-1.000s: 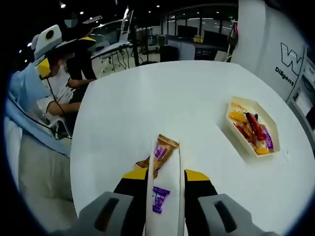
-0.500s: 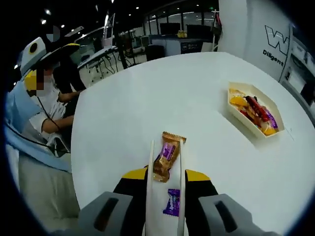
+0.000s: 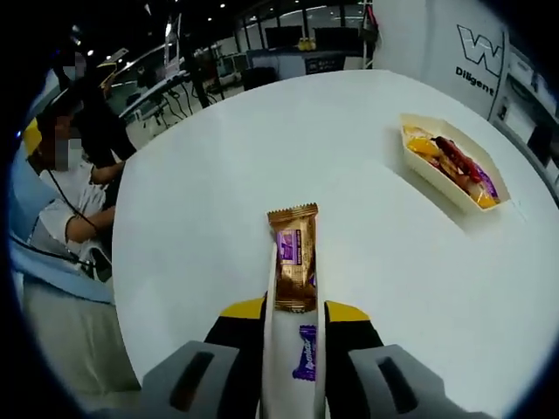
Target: Place the target food into the container with the food tongs after gripping and lifting it, then release it inside without dropping or visibly crushing the food.
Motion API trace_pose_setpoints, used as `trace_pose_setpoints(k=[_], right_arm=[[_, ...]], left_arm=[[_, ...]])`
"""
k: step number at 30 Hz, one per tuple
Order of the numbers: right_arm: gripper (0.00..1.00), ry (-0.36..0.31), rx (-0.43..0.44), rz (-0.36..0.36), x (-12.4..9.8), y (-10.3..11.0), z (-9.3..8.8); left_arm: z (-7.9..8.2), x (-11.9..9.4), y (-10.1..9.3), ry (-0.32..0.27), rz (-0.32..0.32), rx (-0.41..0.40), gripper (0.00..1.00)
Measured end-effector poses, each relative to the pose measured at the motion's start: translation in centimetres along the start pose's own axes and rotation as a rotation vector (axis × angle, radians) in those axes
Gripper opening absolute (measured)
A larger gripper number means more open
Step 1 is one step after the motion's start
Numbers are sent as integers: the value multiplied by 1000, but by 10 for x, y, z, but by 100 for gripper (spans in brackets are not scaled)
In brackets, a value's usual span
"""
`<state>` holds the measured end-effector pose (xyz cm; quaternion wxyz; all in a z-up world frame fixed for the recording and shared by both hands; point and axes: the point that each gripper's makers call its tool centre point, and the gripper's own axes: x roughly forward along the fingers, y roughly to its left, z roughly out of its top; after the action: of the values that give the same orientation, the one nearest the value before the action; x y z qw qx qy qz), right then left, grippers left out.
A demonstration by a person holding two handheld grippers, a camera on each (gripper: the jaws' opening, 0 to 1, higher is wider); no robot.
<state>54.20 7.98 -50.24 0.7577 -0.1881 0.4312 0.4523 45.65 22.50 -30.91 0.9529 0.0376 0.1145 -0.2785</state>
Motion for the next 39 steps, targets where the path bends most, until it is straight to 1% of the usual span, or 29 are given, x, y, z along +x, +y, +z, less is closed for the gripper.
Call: trace_pose_setpoints(k=[3, 9, 14, 18, 22, 27, 32, 33, 36, 39], right_arm=[[15, 0, -16, 4, -1, 0, 0], [15, -26, 5, 14, -11, -1, 9], [15, -41, 5, -1, -20, -15, 17], [15, -47, 5, -15, -28, -20, 20], [15, -50, -2, -37, -35, -38, 27], [15, -65, -12, -77, -46, -70, 45], [16, -75, -24, -106, -54, -88, 58], [16, -77, -32, -120, -58, -96, 64], [16, -85, -45, -142, -64, -114, 78], [16, -90, -51, -154, -69, -124, 87]], left_arm=[[1, 1, 0, -2, -1, -1, 56], [2, 3, 1, -3, -6, -3, 56], [3, 5, 1, -6, -9, 0, 56], [3, 7, 0, -6, -14, 2, 56], [3, 8, -1, -5, -17, 1, 56], [3, 8, -1, -5, -14, 0, 56], [2, 6, -1, -4, -9, -2, 56], [2, 6, -2, -3, -7, -3, 56], [2, 5, -2, -1, -4, -4, 56], [2, 4, -2, 1, 2, -2, 56]])
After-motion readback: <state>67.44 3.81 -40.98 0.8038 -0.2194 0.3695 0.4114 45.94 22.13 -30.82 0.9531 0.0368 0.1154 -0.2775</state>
